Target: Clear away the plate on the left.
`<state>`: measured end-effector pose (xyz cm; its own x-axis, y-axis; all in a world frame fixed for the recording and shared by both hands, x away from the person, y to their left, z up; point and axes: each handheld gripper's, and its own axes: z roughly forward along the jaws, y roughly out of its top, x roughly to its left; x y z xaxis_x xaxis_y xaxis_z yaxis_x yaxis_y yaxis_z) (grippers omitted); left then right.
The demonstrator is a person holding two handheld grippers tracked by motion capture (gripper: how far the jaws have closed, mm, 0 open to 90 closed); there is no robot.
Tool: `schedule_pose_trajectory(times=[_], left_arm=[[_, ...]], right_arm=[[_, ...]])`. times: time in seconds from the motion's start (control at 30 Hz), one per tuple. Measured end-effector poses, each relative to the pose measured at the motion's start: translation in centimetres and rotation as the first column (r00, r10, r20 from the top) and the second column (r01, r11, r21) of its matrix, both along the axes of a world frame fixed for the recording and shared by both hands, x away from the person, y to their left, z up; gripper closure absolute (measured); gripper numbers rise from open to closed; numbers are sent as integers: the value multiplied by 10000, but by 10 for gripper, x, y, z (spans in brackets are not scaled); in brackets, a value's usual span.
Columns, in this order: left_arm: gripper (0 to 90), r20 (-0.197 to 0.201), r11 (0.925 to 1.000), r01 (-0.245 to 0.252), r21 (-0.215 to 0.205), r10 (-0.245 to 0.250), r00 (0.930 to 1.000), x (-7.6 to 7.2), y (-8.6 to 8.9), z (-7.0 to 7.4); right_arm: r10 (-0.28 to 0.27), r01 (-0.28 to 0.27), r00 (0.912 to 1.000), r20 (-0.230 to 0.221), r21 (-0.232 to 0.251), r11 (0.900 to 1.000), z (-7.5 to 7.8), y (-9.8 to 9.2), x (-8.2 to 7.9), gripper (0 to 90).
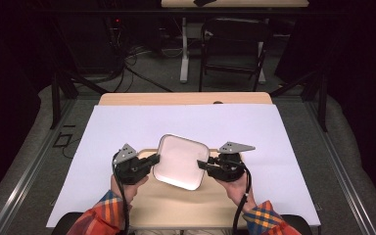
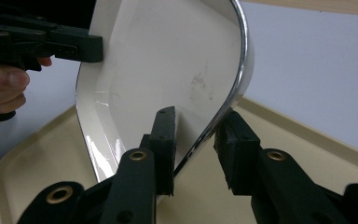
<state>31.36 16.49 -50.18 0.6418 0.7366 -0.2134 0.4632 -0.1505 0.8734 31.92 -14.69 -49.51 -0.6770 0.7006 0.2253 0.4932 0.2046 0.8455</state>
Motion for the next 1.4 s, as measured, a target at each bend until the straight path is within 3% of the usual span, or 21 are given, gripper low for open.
schedule_pose_trajectory(times=[0.23, 0.6, 0.77, 1.27, 1.4], left_arm=[[865, -45, 9996, 204, 170, -203, 9998, -4, -1, 1], [851, -658, 9974, 705, 140, -695, 9954, -8, -1, -3], [842, -825, 9961, 863, 159, -847, 9930, -10, -2, -4], [832, -1932, 9935, 962, 613, -827, 9777, -9, -9, -19], [825, -2213, 9872, 1329, 885, -1106, 9689, -7, -13, -24]], right_arm=[[127, -126, 9998, -121, 68, 9999, 1, -4, -3, 703], [378, -373, 9984, -426, 125, 9992, 2, -9, -3, 735], [613, -613, 9951, -775, 24, 9981, 1, -13, -1, 745], [1137, -1197, 9768, -1814, -228, 9925, -8, -16, 10, 763], [1062, -1157, 9747, -1966, -373, 9926, -10, -16, 13, 757]])
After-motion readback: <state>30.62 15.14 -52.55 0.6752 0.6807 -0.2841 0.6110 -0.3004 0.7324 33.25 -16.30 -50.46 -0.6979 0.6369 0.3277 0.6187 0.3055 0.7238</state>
